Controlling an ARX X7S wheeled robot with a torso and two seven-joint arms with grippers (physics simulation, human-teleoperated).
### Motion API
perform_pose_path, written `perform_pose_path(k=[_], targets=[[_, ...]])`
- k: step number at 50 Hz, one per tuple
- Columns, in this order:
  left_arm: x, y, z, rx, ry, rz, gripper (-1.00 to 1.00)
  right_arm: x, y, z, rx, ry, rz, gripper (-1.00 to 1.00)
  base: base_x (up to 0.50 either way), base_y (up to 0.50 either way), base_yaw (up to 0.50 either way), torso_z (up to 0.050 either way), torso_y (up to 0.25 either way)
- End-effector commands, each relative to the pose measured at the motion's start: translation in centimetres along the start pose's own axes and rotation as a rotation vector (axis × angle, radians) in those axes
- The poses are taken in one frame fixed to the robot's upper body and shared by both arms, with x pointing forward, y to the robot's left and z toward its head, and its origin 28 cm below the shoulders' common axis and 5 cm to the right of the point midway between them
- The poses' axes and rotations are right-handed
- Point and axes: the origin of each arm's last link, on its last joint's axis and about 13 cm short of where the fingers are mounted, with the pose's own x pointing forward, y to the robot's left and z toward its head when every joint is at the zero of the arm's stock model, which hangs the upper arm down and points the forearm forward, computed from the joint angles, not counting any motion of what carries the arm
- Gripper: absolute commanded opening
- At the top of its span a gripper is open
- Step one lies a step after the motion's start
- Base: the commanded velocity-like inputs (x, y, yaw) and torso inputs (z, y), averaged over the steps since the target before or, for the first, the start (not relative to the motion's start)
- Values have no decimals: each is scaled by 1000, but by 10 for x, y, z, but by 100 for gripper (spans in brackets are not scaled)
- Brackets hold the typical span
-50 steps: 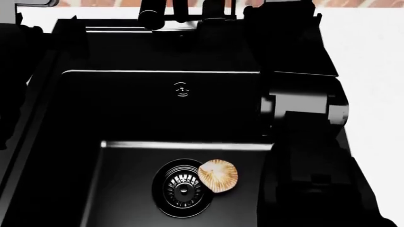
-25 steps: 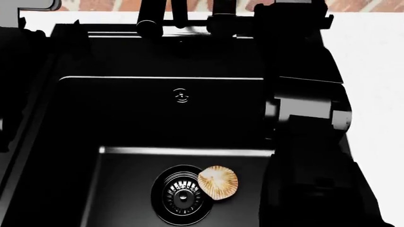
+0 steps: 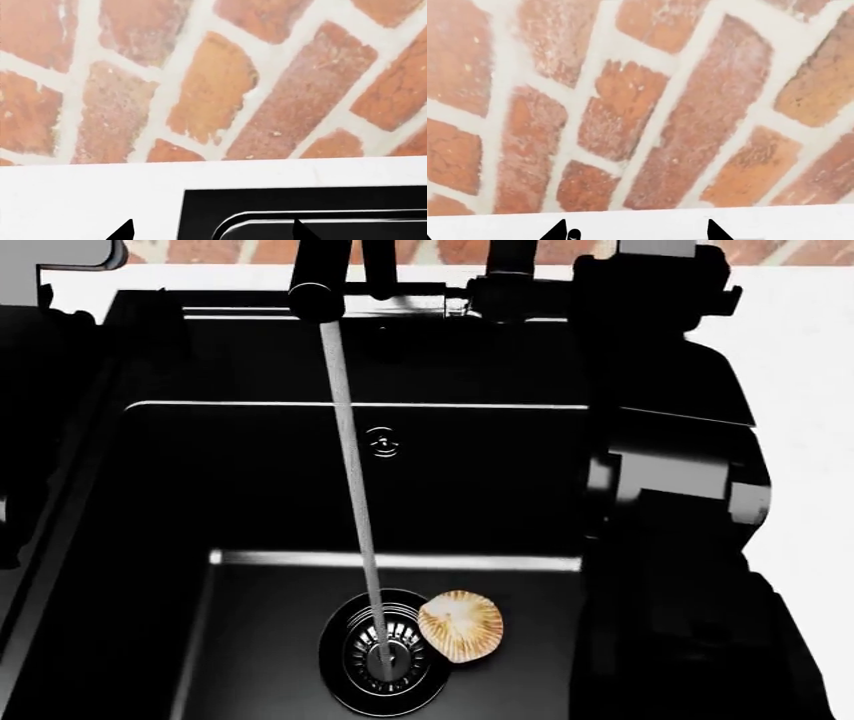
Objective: Turn on the sink faucet.
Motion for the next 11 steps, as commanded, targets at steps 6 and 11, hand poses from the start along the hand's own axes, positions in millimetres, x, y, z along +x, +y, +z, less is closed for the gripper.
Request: perform_pose_path(k=[6,11], targets=[[0,1,0,-1,-2,1,100,-3,-10,-8,-3,23,-36,100,0,0,0,0,0],[0,-1,2,1,-3,1,100,-3,-10,-10,-10,34,-31,100,0,0,0,0,0]])
